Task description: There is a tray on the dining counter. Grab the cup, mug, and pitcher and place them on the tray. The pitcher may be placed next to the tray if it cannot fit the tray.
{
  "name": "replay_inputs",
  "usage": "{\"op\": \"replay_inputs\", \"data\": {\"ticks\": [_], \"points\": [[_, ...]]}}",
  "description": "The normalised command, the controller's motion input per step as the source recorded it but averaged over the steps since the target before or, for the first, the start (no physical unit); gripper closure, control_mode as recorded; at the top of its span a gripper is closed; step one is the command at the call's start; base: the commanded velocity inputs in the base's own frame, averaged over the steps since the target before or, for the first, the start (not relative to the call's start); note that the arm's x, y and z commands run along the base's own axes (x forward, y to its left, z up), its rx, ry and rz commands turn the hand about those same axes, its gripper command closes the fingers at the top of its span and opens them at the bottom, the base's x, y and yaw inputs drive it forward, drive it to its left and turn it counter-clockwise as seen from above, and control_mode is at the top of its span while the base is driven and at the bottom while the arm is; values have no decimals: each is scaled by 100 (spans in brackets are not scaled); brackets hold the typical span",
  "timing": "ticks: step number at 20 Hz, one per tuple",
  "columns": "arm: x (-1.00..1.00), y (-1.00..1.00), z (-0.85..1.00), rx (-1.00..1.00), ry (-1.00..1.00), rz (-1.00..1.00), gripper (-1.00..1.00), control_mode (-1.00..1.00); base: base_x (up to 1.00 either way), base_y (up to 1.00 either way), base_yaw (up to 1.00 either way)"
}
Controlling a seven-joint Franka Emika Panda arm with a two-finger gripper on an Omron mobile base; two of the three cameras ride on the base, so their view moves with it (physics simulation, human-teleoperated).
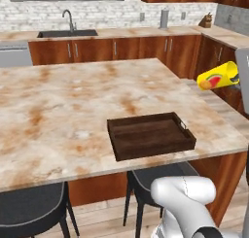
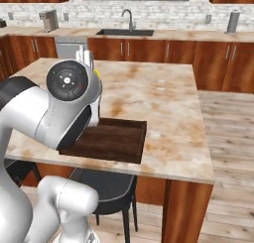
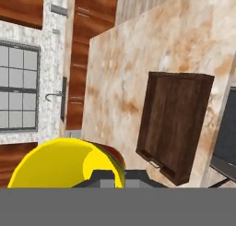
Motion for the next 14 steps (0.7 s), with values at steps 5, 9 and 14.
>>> {"op": "replay_inputs", "data": {"ticks": [5, 9, 14], "points": [[0, 0, 0, 0, 0, 0, 100, 100, 59, 0, 0], [0, 0, 0, 0, 0, 0, 100, 100, 16, 0, 4], [1, 5, -3, -3, 2, 2, 100, -100, 0, 0, 0]]}}
